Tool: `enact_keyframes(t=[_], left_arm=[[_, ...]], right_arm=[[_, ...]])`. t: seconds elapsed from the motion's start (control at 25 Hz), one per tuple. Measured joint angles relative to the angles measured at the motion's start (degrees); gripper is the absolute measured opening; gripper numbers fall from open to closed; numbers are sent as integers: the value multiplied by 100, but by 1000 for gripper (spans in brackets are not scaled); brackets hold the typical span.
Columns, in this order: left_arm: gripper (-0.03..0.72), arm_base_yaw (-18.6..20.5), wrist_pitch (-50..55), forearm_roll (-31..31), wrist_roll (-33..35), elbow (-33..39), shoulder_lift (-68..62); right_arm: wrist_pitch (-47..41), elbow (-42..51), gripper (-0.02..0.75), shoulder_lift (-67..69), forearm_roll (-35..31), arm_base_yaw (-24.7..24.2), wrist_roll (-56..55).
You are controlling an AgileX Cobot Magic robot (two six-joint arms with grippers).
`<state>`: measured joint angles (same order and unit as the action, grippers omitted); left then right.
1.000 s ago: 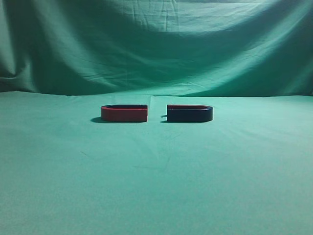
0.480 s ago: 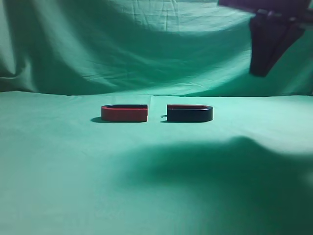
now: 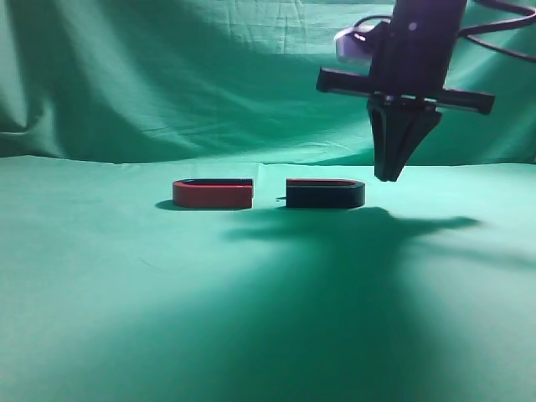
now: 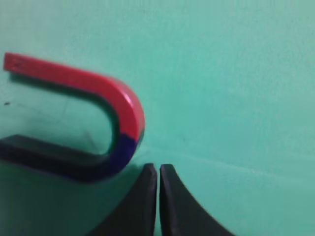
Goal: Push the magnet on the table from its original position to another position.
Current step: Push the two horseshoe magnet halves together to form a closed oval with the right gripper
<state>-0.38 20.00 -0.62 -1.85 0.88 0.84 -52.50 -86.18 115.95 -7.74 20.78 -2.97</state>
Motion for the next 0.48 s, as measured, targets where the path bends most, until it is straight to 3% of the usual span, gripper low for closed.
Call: enact_keyframes(t=[0.48], left_arm=[[372, 0, 0, 0, 0, 0, 0]], right_arm=[[49, -342, 0, 458, 129, 149, -129]])
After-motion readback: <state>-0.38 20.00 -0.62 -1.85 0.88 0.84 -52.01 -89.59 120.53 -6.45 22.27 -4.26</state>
